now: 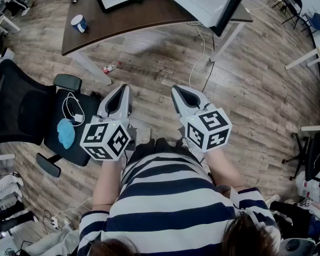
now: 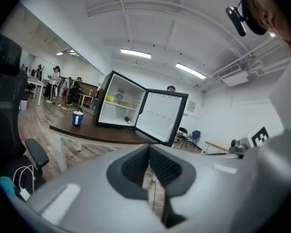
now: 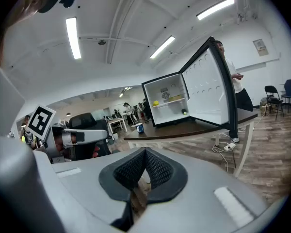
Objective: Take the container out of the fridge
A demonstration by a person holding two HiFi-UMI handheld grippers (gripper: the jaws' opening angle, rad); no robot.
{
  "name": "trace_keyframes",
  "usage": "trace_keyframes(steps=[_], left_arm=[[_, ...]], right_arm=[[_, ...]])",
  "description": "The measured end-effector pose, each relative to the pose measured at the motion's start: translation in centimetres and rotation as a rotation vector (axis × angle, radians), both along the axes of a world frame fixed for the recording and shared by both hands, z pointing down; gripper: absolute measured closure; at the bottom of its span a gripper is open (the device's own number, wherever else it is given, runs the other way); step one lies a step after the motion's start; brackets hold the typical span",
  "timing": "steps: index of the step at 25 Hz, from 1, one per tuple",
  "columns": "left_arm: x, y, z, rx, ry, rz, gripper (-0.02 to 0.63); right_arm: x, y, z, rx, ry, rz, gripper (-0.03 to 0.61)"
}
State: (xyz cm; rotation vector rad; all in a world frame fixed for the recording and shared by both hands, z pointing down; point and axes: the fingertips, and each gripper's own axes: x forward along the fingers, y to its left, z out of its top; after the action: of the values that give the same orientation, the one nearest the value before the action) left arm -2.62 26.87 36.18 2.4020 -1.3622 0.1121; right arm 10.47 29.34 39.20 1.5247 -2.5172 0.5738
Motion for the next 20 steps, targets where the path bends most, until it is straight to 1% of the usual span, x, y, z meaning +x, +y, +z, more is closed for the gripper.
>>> trace_keyframes(steps=[5, 8, 12, 16, 20], left_arm=[[0.6, -0.5, 0.7, 0.000, 0.009, -0.006, 0.614], [1.3, 0.0, 0.9, -0.011, 0.018, -0.006, 0.614], [1.8, 0.4, 0.8, -0.001, 0.011, -0.014, 0.614], [1.7, 0.6, 0.9, 0.000, -0.001, -0.025, 0.614], [1.4, -0.5, 0.7, -0.007, -0.005, -0.032, 0.614]], right_arm=[[0.8, -0.6, 0.5, -0.013, -0.034, 0.005, 0.586], [1.2, 0.0, 0.6, -0.023, -0.034, -0.006, 0.586], [1.5, 0.3, 0.7, -0.020, -0.030, -0.026, 0.586], [1.6, 0.4, 1.0, -0.028, -0.029, -0.030, 0.586], [1.3, -0.6, 0.8, -0.032, -0.031, -0.044, 0.586]])
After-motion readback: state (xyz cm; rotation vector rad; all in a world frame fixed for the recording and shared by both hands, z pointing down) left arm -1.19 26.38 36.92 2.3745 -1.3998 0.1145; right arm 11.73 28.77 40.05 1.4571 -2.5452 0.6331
